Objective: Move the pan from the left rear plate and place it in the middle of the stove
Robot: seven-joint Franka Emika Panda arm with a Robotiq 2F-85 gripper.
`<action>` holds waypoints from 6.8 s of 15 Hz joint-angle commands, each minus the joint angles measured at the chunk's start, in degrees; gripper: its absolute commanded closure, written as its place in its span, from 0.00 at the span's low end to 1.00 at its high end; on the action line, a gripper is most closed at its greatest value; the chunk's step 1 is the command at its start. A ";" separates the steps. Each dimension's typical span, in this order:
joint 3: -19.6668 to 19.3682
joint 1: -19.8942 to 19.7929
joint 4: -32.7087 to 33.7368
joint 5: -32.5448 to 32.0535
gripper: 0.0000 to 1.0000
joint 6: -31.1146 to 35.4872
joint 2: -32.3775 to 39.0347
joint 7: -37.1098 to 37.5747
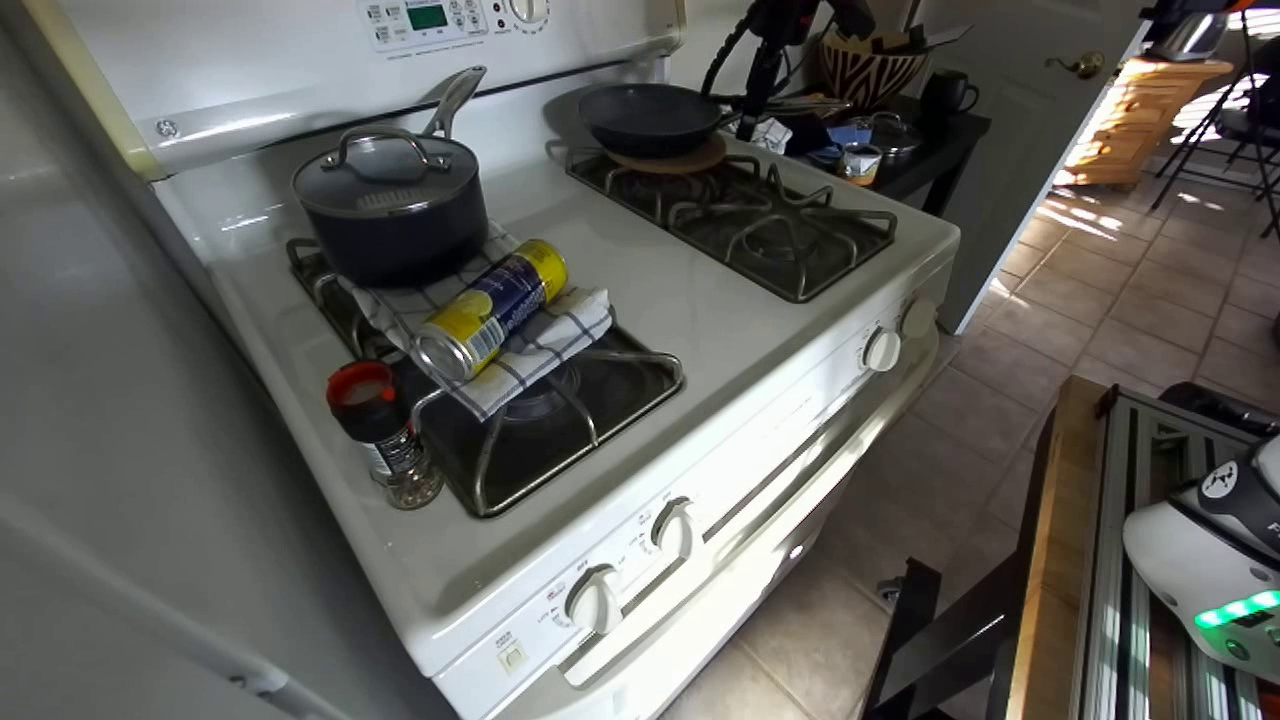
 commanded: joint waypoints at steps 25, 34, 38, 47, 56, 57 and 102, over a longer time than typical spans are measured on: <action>7.38 -6.47 -1.26 15.14 0.99 7.94 -0.22 -17.43; 10.09 -9.46 -3.73 31.61 0.99 10.27 -2.44 -38.40; 9.16 -9.47 -5.58 38.75 0.99 8.43 -3.24 -47.41; 2.32 -7.95 -11.56 41.06 0.99 -3.34 -10.23 -56.84; -1.47 -4.20 -18.88 35.13 0.99 -9.30 -20.65 -61.43; -1.65 -3.75 -19.78 35.31 0.99 -10.06 -21.53 -63.11; -2.51 1.93 -26.26 30.52 0.99 -11.57 -16.98 -73.98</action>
